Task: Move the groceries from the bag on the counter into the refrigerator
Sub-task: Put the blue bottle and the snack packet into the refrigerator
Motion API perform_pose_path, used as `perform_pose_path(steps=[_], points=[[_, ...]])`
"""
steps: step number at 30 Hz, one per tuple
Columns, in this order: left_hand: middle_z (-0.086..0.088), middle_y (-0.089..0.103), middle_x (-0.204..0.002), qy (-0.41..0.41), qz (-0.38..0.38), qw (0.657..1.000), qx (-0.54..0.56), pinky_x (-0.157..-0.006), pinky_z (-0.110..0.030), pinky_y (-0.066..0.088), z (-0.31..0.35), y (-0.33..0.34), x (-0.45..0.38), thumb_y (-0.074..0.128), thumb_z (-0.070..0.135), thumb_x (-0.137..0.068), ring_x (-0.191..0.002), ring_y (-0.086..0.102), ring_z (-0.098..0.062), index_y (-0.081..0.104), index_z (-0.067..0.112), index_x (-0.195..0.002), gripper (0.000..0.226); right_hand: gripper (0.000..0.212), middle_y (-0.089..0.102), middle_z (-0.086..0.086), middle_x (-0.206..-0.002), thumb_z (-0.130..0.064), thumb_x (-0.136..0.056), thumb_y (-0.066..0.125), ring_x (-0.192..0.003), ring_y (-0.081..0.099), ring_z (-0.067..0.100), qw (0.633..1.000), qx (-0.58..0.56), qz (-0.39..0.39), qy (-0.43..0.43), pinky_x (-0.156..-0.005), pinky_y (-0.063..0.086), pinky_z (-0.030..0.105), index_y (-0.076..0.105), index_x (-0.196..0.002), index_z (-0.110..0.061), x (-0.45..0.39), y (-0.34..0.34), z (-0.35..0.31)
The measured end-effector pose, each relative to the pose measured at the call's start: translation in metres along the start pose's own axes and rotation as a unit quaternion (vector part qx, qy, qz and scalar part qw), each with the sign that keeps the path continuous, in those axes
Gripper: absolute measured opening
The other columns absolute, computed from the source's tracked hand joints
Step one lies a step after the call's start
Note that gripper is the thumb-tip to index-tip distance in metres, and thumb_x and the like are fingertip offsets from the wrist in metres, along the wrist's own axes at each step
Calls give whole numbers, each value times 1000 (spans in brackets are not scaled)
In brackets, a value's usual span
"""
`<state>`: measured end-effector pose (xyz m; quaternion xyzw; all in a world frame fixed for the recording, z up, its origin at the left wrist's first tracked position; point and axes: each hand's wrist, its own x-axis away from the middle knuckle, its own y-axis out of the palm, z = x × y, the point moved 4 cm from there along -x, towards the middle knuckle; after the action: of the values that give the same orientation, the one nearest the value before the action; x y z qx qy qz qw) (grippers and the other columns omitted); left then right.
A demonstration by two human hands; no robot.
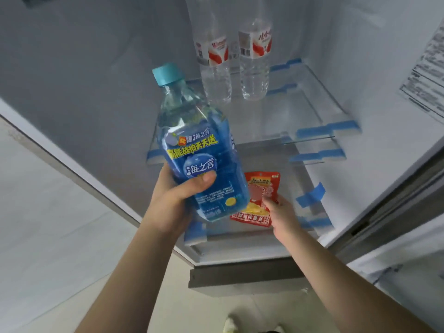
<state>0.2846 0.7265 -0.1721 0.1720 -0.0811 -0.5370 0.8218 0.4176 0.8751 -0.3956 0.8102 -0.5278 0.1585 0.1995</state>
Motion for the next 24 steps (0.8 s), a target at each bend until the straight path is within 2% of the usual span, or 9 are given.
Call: perform_pose_path(steps=[4, 9, 16, 20, 24], points=[[-16, 65, -116, 37, 12, 999, -37, -86, -42, 53, 16, -2, -31, 78, 11, -65, -108, 64, -36, 49, -2, -128, 70, 9, 76, 6, -95, -22, -95, 60, -87, 73, 26, 999, -24, 19, 13, -86, 57, 46, 67, -99, -17, -25, 12, 10], [-25, 58, -129, 46, 34, 996, -64, -89, -48, 52, 19, -6, -68, 79, 9, -68, -113, 61, -39, 42, -4, -135, 78, 14, 76, 5, -95, -22, -96, 60, -86, 73, 24, 999, -33, 20, 33, -81, 58, 40, 66, -106, -16, -40, 17, 17], [-10, 67, -117, 38, 50, 997, -41, -84, -40, 55, 11, -6, -107, 74, 0, -73, -109, 65, -31, 51, 3, -129, 61, 12, 76, 10, -97, -23, -93, 63, -88, 73, 28, 998, -17, 1, 56, -85, 57, 46, 66, -101, -15, -51, 13, 17], [-18, 61, -128, 33, 47, 996, -62, -90, -46, 54, 11, -10, -127, 79, 4, -71, -113, 63, -33, 45, 1, -134, 72, 22, 75, 10, -98, -24, -92, 66, -89, 72, 29, 998, 19, 11, 61, -84, 58, 48, 66, -109, -10, -57, 7, 25], [-15, 63, -127, 27, 62, 993, -97, -94, -55, 52, 8, -8, -142, 87, 12, -62, -111, 65, -32, 47, 5, -133, 81, 23, 74, 7, -93, -23, -91, 67, -84, 72, 26, 998, 35, 16, 43, -76, 59, 41, 64, -109, -8, -57, 3, 28]])
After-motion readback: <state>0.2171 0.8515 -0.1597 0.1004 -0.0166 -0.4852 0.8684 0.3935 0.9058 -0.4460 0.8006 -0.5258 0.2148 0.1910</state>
